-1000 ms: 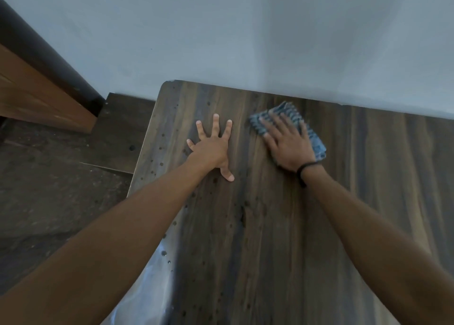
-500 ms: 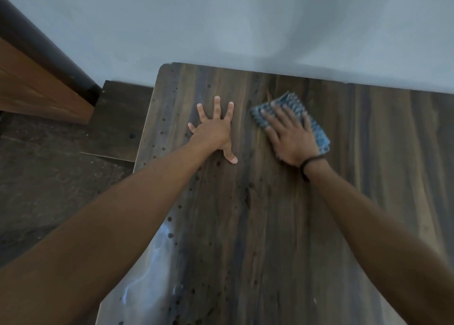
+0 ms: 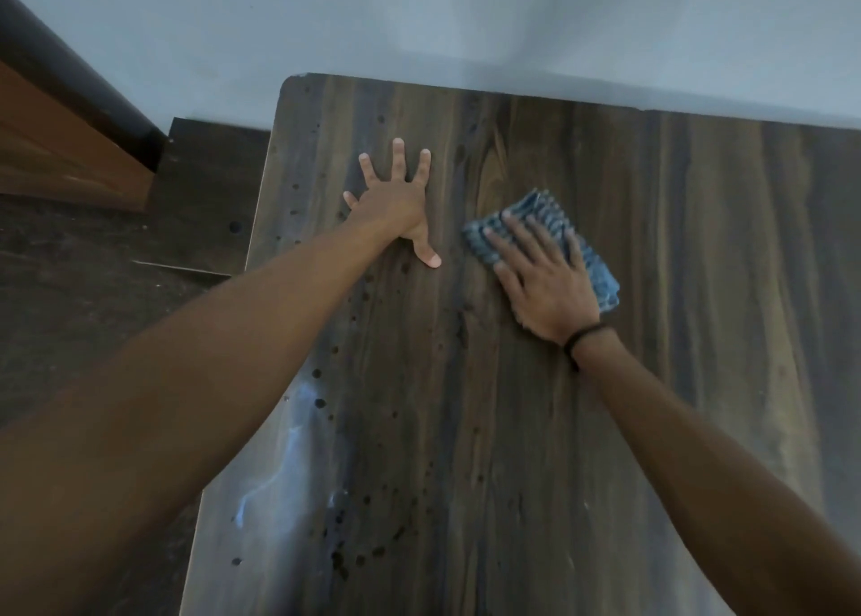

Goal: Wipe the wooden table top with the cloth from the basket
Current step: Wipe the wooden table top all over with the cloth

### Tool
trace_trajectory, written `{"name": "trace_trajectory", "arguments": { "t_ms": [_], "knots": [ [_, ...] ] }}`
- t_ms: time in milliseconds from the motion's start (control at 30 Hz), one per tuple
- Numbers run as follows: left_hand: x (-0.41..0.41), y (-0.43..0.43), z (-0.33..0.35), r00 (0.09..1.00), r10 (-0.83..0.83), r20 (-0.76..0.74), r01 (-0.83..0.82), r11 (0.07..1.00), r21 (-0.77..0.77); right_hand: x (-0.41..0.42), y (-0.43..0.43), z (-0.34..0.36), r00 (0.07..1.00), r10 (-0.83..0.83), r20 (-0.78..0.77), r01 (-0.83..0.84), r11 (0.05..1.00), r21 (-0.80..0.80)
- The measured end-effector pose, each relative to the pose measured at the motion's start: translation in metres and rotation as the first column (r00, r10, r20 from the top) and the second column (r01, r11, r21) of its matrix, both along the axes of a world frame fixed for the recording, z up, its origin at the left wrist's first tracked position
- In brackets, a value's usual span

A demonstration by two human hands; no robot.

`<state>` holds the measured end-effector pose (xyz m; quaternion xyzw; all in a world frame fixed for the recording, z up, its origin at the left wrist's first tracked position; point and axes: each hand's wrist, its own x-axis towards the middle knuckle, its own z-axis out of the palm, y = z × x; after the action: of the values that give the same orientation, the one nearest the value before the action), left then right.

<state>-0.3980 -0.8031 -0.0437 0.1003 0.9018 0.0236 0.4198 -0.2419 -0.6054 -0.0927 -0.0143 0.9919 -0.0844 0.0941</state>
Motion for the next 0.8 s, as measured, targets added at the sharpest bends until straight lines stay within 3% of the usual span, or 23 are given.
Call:
{"name": "trace_trajectory", "arguments": {
  "t_ms": [167,300,400,600,667,800],
  "knots": [
    [0.001,0.0,0.002,1.0,-0.011,-0.003,0.01,1.0,-0.013,-0.032,-0.008,-0.005,0.964,-0.267,-0.011,0.265,0.961,-0.08],
    [0.001,0.0,0.004,1.0,-0.011,0.0,0.011,0.999,-0.031,0.062,-0.04,-0.003,0.996,-0.082,-0.023,0.081,0.996,-0.024],
    [0.003,0.0,0.006,1.0,0.008,-0.003,-0.008,1.0,-0.009,0.096,-0.035,-0.003,0.999,-0.053,0.002,0.053,0.999,-0.001],
    [0.047,-0.02,0.019,0.998,0.015,-0.061,-0.005,0.988,0.156,0.067,-0.041,-0.006,0.907,-0.42,-0.001,0.419,0.905,-0.079],
    [0.071,-0.025,0.025,1.0,-0.009,-0.023,0.013,0.985,0.172,0.095,-0.061,-0.006,0.927,-0.374,-0.019,0.372,0.926,-0.069],
    [0.115,-0.037,0.028,0.999,-0.038,0.02,0.035,0.99,0.136,0.163,-0.064,-0.005,0.993,-0.116,-0.021,0.116,0.993,-0.015]
  ]
}}
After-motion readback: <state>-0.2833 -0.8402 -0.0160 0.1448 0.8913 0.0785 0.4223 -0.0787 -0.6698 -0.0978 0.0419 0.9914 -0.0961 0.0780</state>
